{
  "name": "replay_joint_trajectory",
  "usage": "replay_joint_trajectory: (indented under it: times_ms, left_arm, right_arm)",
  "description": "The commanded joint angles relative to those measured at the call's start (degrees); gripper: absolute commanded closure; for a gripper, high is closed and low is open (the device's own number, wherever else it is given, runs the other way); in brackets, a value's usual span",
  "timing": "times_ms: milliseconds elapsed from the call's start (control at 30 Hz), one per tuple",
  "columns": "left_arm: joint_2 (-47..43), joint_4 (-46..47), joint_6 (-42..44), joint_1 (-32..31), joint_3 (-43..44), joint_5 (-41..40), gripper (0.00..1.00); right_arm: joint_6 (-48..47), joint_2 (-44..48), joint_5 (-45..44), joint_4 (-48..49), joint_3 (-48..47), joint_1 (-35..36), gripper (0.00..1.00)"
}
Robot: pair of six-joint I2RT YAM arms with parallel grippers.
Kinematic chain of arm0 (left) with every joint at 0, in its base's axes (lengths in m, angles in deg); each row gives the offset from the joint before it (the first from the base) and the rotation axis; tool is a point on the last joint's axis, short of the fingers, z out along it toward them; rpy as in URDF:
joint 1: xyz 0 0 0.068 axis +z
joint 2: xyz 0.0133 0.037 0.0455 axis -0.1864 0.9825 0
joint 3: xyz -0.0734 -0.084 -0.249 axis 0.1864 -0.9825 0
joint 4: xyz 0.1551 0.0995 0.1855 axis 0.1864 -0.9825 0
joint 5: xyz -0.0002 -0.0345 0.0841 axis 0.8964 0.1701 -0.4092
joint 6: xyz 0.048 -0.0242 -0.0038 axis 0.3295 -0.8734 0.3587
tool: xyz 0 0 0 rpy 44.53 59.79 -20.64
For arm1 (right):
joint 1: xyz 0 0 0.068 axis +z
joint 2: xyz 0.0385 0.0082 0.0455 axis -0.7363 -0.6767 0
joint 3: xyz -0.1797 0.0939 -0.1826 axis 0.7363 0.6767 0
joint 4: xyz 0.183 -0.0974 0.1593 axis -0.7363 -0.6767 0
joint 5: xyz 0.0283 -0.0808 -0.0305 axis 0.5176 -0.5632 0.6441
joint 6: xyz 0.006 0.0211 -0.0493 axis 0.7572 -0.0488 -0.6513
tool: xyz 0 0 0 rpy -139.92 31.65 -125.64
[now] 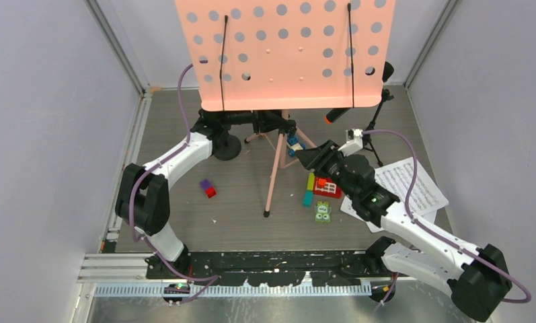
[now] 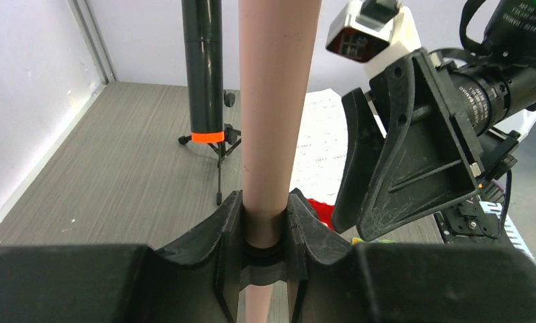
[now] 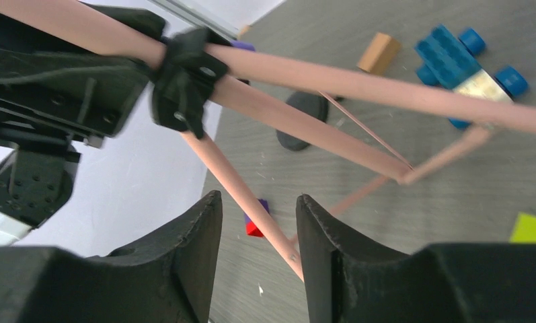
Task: Pack up the instrument practice props
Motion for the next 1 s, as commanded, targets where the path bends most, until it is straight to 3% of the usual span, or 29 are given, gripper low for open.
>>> replay_joint_trajectory:
  times_ms: [0,267,567,833,967]
  left_arm:
    - [-2.03,-5.48,2.33,-0.33,-1.03,-2.87,1.0]
    - [-2.15,-6.53,2.47,-0.33,-0.78,-2.77,1.0]
    - [-2.78,-5.83,2.05,-0.33,-1.29,-4.09,1.0]
    - [-2.71,-5.15,1.67,-0.33,-1.56,-4.22,1.0]
    - [-2.68,-4.95,1.39,-0.33,-1.3,-4.22,1.0]
  right_arm:
    - [-4.85,-3.71,1.74,12.9,-5.9,-0.16,0.51]
    - [-6.16,-7.87,-1.98,15.94,-7.27,-0.21,0.46]
    - [-8.94,-8.99,-4.37,15.61,-8.13,-0.16,0.48]
    - [-9.91,-11.78,4.28,16.93,-10.0,-3.03,0.5]
    - [-9.11,-12.79,6.46,17.68,-10.26,-3.8,0.57]
